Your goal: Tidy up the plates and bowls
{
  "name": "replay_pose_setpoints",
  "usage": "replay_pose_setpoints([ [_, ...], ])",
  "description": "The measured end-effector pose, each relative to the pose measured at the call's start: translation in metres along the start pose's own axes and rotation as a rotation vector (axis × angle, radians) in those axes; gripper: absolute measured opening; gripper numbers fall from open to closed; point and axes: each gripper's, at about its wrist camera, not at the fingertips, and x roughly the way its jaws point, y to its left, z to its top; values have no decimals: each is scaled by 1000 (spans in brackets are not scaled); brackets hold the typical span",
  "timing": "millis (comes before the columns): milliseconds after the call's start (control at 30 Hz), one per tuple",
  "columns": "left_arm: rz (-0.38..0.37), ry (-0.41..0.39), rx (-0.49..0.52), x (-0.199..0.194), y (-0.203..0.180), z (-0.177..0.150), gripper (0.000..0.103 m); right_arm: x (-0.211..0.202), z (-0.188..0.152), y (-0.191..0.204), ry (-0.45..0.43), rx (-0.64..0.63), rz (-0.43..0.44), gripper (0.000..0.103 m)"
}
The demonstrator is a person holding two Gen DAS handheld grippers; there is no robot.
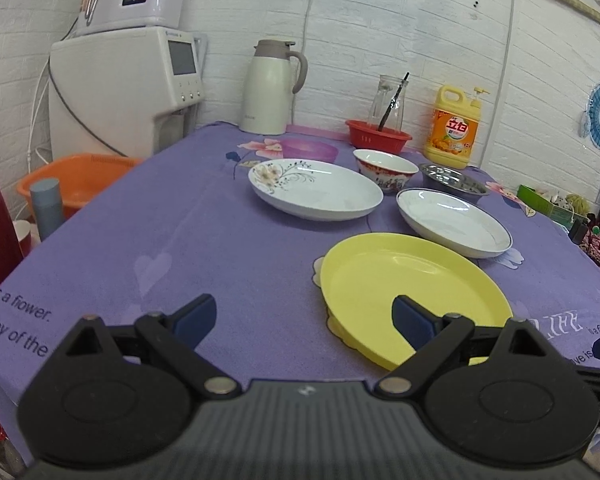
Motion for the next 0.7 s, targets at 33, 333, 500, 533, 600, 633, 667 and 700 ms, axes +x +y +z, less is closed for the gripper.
replay_pose_setpoints([
  [33, 4, -6, -1, -1, 2, 2, 93, 2, 4, -6, 12, 40, 28, 103],
  [333, -18, -72, -14, -5, -6, 56, 93, -28, 98, -5, -103, 164, 234, 103],
  [500, -18, -193, 14, -23, -21, 108, 93, -61, 163, 6, -269, 142, 332, 103],
  [533, -16, -220, 16, -26, -23, 118, 93, -67, 170, 6, -302, 138, 335, 103],
  [600, -26, -250, 26, -27, -28, 130, 93, -68, 175, 4, -342, 135, 345, 103],
  [633, -34, -252, 38, -25, -30, 132, 93, -65, 171, 1, -344, 137, 346, 103],
  [667, -38, -247, 50, -20, -32, 130, 93, -58, 165, -2, -329, 140, 341, 103],
  [700, -38, -231, 61, -13, -33, 125, 93, -49, 156, -6, -301, 147, 332, 103],
])
